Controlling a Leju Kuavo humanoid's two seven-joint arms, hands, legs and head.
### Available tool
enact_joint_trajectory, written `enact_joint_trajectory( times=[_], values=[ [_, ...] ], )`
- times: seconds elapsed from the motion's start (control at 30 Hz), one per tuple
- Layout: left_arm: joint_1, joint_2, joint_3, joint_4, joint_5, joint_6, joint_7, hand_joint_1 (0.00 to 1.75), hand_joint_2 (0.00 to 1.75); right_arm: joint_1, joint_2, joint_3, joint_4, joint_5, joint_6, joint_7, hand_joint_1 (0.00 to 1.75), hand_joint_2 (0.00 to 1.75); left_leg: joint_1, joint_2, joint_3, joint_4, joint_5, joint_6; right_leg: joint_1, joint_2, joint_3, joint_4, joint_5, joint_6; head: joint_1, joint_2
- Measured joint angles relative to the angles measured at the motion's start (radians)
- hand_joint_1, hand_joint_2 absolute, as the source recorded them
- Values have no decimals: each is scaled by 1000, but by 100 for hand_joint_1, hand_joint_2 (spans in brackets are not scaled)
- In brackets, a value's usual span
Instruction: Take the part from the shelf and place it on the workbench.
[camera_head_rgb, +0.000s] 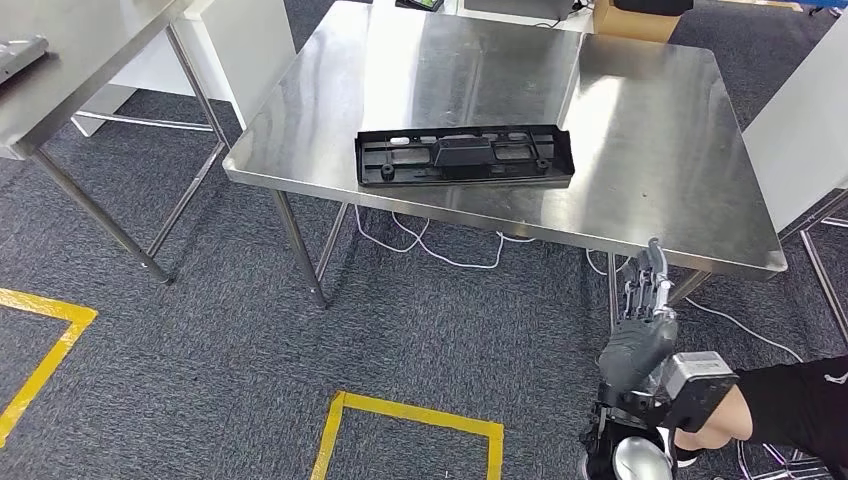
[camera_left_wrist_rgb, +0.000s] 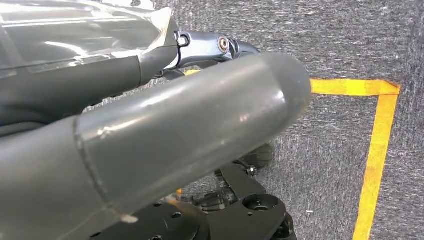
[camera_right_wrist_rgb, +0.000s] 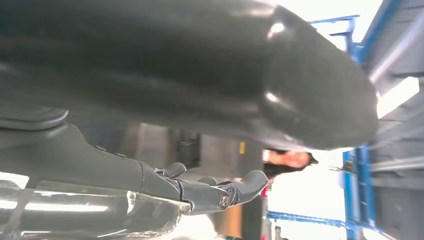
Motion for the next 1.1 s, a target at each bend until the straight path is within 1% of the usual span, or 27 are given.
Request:
enact_joint_trajectory(
  times=[0.03,0.07,0.1,0.13,0.17,0.23,0.27,0.3,0.33,0.37,0.4,0.47,0.5,0.57,0.6,0.63,0.7,0.73,0.77,0.8,0.83,0.87,0.9,0.93,1.0,1.03,1.1],
  values=[
    [0,0,0,0,-2,1,3,0,0,1,0,6,27,19,-10,10,0,0,0,0,-1,-4,12,-6,6,0,4,-19,-1,-7,0,0],
    [1,0,1,0,-4,1,5,0,0,2,0,12,61,36,-20,17,0,0,2,0,-2,-8,21,-12,1,0,-6,-18,9,-15,-1,0],
    [2,0,1,0,-4,1,7,0,0,3,0,17,99,47,-28,25,0,0,4,-1,-7,-3,12,-17,-4,-2,-14,-18,20,-22,-1,0],
    [3,0,2,0,-4,2,8,0,0,2,1,21,140,56,-35,36,0,0,5,-1,-14,14,-17,-21,-10,-5,-23,-19,33,-32,-3,0],
    [3,1,3,0,-4,2,9,0,0,0,1,23,186,66,-45,49,0,0,7,-2,-25,52,-67,-25,-16,-7,-34,-20,46,-40,-4,0],
    [4,2,7,0,-4,2,9,0,0,-14,0,21,297,96,-79,66,0,0,10,-2,-48,177,-177,-32,-12,-11,-61,-19,72,-50,-7,0],
    [4,2,10,0,-3,2,9,0,0,-25,-2,14,368,117,-100,68,0,0,11,-2,-54,241,-201,-36,-10,-12,-75,-17,85,-50,-7,0],
    [3,2,13,0,-3,2,9,0,0,-38,-5,4,444,139,-121,65,0,0,14,-2,-51,285,-195,-39,-9,-14,-90,-15,98,-48,-8,0],
    [3,2,15,0,-4,1,9,0,0,-51,-10,-9,522,162,-143,60,0,0,18,-2,-34,300,-169,-41,-9,-15,-106,-10,109,-44,-8,0],
    [3,2,16,0,-5,-1,9,0,0,-64,-17,-24,598,183,-164,52,0,0,23,-2,-2,282,-139,-43,-9,-15,-123,-4,118,-39,-8,0],
    [2,3,16,0,-6,-3,9,0,0,-80,-27,-40,676,199,-186,42,0,0,28,-2,47,231,-126,-46,-10,-15,-140,5,126,-33,-8,0],
    [0,4,16,0,-11,-7,9,0,0,-114,-51,-80,832,215,-222,14,0,0,30,-9,147,95,-153,-48,-8,-15,-170,24,139,-18,-7,0],
    [-2,4,16,0,-12,-8,9,0,0,-130,-63,-103,907,217,-235,2,0,0,27,-13,174,46,-175,-45,-6,-16,-180,31,146,-10,-7,0],
    [-1,6,16,0,-14,-9,8,0,0,-150,-83,-146,1038,218,-254,-3,0,0,19,-15,173,15,-181,-26,-3,-15,-194,33,164,7,-6,0],
    [-1,7,17,0,-14,-9,8,0,0,-155,-93,-165,1098,220,-265,6,0,0,15,-12,163,12,-172,-13,-4,-14,-202,38,162,11,-6,0],
    [1,8,17,0,-15,-9,7,0,0,-158,-101,-180,1153,224,-274,21,0,0,13,-9,151,9,-161,2,-6,-11,-213,55,143,10,-4,0],
    [2,10,17,0,-18,-9,3,0,0,-159,-114,-203,1252,237,-288,60,0,0,9,-4,123,6,-134,22,-12,-6,-246,141,56,-6,0,0],
    [2,12,17,0,-20,-9,-1,0,0,-159,-118,-211,1293,245,-290,81,0,0,7,-3,106,7,-121,27,-12,-5,-260,203,9,-14,3,0],
    [2,13,17,0,-22,-12,-4,0,0,-160,-122,-217,1330,252,-285,104,0,0,5,-2,89,7,-108,27,-12,-4,-267,261,-20,-14,3,0],
    [2,13,17,0,-25,-15,-8,0,0,-159,-126,-223,1363,257,-274,126,0,0,3,-1,72,8,-94,27,-12,-3,-262,302,-26,-9,3,0],
    [2,13,17,1,-28,-18,-12,0,0,-158,-130,-226,1392,260,-257,146,0,0,2,0,55,8,-79,26,-12,-3,-243,316,-11,2,4,0],
    [2,13,17,2,-31,-22,-14,0,0,-156,-133,-229,1417,263,-236,166,0,0,2,1,38,9,-65,24,-11,-2,-208,298,15,13,4,0],
    [1,13,17,2,-34,-25,-15,0,0,-154,-136,-230,1438,265,-210,186,0,0,2,2,23,9,-51,21,-10,-2,-155,247,36,20,4,0],
    [0,13,16,4,-38,-27,-16,0,0,-153,-138,-230,1455,269,-182,206,0,0,1,2,12,10,-38,16,-7,-2,-92,168,35,18,4,0],
    [-3,14,15,5,-45,-30,-16,0,0,-151,-141,-231,1482,279,-127,244,0,0,-1,4,2,7,-13,5,3,-1,4,17,-1,-2,3,0],
    [-4,15,15,6,-49,-31,-16,0,0,-150,-141,-231,1494,284,-106,260,0,0,-1,6,2,2,-1,-2,8,-1,23,-24,-16,-14,2,0],
    [-5,18,14,7,-55,-32,-14,0,0,-142,-139,-230,1518,300,-82,292,0,0,2,8,-1,-10,15,-15,5,-3,15,-37,-1,-30,2,0]
  ],
)
